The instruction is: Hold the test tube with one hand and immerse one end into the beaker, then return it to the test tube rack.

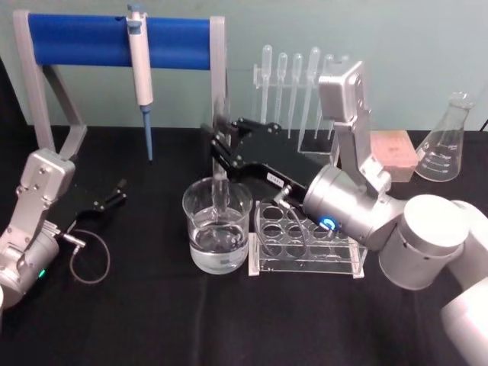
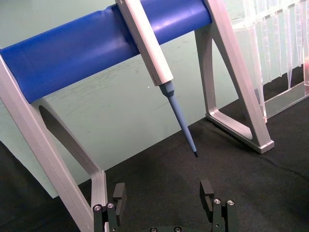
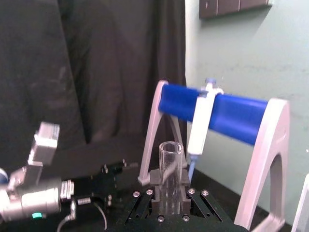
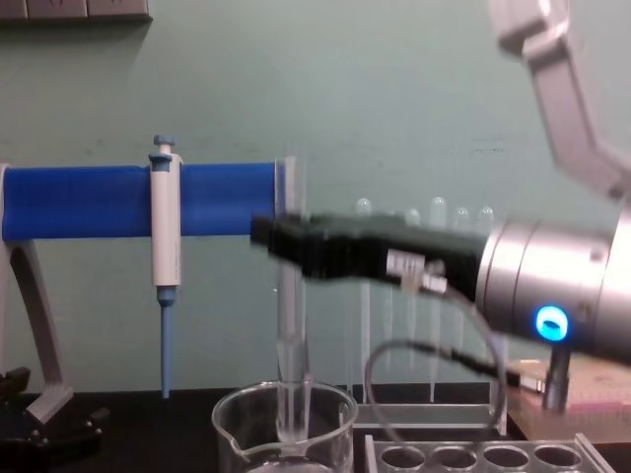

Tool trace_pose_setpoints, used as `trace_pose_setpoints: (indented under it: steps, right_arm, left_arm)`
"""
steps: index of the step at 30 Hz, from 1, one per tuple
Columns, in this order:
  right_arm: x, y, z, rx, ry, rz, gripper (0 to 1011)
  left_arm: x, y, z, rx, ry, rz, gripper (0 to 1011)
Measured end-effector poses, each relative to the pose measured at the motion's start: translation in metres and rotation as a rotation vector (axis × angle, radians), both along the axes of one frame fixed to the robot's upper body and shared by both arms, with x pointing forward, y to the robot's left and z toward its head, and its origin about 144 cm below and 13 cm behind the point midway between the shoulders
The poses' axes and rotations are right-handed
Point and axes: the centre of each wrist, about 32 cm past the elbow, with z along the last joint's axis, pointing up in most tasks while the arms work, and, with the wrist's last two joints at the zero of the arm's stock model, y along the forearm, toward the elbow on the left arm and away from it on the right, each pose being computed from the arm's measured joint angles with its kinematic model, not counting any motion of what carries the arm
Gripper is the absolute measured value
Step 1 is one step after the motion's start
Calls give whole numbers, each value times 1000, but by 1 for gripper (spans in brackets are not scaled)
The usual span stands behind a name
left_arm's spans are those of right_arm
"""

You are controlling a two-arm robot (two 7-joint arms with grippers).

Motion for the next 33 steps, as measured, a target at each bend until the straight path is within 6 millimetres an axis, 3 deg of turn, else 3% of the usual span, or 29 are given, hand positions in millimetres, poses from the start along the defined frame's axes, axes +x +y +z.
trace_pose_setpoints:
  steps: [5,12,33]
  right_arm:
    - [1,0,-25,-36,15,3,224]
    - [3,0,-46,-54,39,15,224]
    - [2,0,-52,-58,48,13,225]
  left_arm:
    - [0,0,0,0,0,0,1000]
    - [0,0,0,0,0,0,1000]
    - [0,0,0,0,0,0,1000]
